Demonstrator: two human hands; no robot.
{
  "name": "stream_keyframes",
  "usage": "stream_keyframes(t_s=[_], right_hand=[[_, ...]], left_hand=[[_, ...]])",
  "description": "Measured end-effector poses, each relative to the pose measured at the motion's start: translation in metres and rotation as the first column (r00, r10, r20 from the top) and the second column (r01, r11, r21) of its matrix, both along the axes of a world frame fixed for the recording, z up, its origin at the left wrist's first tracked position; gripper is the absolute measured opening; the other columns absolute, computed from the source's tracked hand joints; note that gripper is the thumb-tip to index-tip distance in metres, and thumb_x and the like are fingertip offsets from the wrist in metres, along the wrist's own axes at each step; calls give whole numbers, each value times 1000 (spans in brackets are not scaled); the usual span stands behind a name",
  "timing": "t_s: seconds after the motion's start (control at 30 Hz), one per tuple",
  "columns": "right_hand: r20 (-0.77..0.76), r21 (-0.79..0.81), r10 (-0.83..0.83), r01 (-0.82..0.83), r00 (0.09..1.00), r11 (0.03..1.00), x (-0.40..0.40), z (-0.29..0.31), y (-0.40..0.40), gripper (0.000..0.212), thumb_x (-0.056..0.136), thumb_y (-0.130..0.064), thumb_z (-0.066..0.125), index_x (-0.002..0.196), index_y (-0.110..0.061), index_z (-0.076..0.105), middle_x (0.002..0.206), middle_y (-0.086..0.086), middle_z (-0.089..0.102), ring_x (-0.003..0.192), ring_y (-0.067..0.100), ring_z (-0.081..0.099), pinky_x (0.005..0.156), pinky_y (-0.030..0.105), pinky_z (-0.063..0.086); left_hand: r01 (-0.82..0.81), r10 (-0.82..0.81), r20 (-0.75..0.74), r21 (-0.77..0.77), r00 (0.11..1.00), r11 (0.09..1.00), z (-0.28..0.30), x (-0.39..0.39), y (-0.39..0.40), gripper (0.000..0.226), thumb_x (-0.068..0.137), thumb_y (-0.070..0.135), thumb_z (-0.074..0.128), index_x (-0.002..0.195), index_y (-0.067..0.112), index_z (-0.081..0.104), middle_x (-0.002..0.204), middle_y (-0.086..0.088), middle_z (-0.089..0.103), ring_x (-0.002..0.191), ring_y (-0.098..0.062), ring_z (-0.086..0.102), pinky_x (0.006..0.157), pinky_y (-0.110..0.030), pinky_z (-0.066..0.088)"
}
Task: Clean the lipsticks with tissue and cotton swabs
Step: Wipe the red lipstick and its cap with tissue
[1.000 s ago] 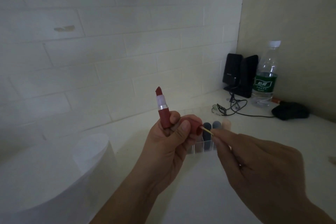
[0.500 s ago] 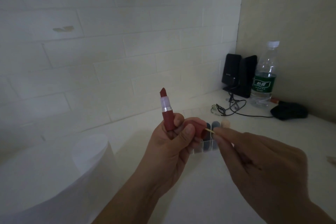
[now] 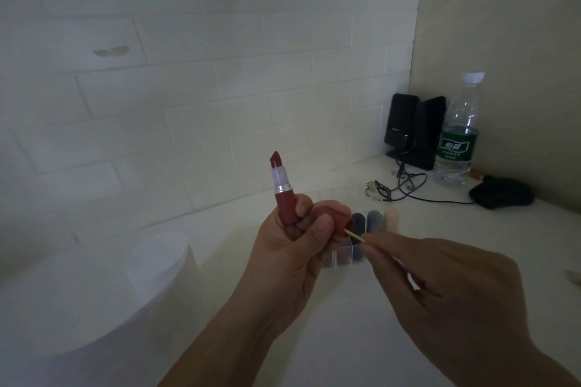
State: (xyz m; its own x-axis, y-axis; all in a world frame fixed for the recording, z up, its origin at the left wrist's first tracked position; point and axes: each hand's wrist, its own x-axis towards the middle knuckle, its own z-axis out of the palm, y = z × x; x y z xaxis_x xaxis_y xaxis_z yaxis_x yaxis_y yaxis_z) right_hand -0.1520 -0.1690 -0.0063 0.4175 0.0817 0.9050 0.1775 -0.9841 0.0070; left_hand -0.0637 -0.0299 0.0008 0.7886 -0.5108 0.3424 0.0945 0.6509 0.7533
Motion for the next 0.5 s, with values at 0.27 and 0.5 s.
stream_keyframes(t_s=[0.27,0.5], right_hand=[[-1,59,-82,82,997,995,0,0,0,45,95,-38,41,74,-21,76,45,-5,53,39,5,38,45,18,36],[69,-24,-16,17,997,1000,7,-7,3,57,100,-37,30,78,-17,78,53,-2,64,58,12,49,54,17,36]], left_hand=[[-7,5,41,63,999,998,-1,-1,0,21,77,-1,57,80,12,42,86,-13,70,82,-24,68,72,-25,56],[-47,39,83,102,996,994,-3,-1,-1,21,78,-3,56,81,11,40,87,-15,69,78,-25,65,67,-25,53]])
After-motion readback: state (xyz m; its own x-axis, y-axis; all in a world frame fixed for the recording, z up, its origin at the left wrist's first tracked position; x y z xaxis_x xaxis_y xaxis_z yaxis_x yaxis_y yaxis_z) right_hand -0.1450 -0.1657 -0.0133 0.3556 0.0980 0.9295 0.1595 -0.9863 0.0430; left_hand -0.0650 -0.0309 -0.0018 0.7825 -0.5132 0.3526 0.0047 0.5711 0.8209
